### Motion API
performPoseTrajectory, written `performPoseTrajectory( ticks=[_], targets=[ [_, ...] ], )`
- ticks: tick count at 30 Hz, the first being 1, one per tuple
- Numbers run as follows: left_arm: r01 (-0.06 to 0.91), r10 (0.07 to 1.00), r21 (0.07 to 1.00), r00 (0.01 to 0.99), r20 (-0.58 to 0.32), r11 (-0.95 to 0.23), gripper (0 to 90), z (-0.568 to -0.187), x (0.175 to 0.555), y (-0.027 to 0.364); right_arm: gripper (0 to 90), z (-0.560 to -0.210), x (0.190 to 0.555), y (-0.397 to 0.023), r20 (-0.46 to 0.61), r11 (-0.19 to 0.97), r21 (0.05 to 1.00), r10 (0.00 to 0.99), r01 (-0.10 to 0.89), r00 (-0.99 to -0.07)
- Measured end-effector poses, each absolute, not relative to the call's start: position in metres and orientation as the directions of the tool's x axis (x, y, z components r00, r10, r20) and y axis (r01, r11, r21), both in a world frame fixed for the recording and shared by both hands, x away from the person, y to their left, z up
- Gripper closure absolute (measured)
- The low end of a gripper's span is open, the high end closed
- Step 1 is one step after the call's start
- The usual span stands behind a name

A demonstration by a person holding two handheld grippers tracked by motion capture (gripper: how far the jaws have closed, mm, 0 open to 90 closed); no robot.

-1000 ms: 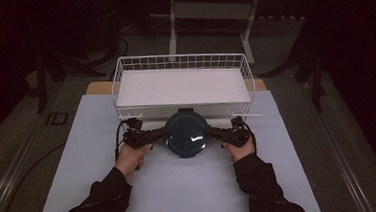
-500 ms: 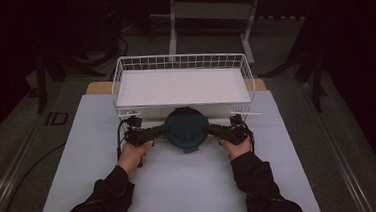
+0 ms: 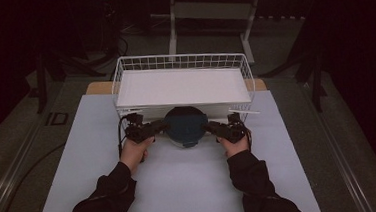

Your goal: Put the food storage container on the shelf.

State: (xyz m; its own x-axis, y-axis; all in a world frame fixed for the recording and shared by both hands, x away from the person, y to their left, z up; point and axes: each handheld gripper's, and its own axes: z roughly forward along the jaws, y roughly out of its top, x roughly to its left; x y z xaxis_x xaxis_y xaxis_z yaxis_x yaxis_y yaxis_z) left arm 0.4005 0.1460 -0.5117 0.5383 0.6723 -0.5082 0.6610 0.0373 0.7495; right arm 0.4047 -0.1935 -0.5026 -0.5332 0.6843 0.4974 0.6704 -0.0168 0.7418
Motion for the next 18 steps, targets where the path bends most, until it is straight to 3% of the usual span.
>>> performPoseTrajectory(
  ticks=[1, 4, 7, 9, 10, 18],
  targets=[
    [0.655, 0.668, 0.755, 0.548, -0.503, 0.031, 36.3, -0.511, 0.399, 0.146, 41.4, -0.500, 0.401, -0.193, 0.470, -0.004, 0.757, 0.698, 0.653, -0.541],
    [0.625, 0.658, 0.780, 0.573, -0.489, 0.035, 31.3, -0.506, 0.393, 0.149, 40.0, -0.498, 0.398, -0.194, 0.471, -0.003, 0.755, 0.698, 0.655, -0.540],
    [0.593, 0.658, 0.805, 0.600, -0.455, 0.017, 14.3, -0.500, 0.386, 0.152, 38.5, -0.491, 0.390, -0.198, 0.454, -0.001, 0.770, 0.704, 0.638, -0.546],
    [0.562, 0.641, 0.827, 0.638, -0.426, -0.011, 12.4, -0.497, 0.379, 0.154, 38.3, -0.489, 0.388, -0.199, 0.448, 0.003, 0.775, 0.704, 0.632, -0.552],
    [0.567, 0.632, 0.824, 0.638, -0.440, 0.000, 3.1, -0.495, 0.373, 0.153, 38.1, -0.487, 0.381, -0.199, 0.436, 0.015, 0.778, 0.707, 0.628, -0.557],
    [0.501, 0.608, 0.861, 0.711, -0.353, -0.085, 0.4, -0.474, 0.338, 0.158, 44.3, -0.483, 0.358, -0.196, 0.407, 0.071, 0.780, 0.696, 0.621, -0.591]
  ],
)
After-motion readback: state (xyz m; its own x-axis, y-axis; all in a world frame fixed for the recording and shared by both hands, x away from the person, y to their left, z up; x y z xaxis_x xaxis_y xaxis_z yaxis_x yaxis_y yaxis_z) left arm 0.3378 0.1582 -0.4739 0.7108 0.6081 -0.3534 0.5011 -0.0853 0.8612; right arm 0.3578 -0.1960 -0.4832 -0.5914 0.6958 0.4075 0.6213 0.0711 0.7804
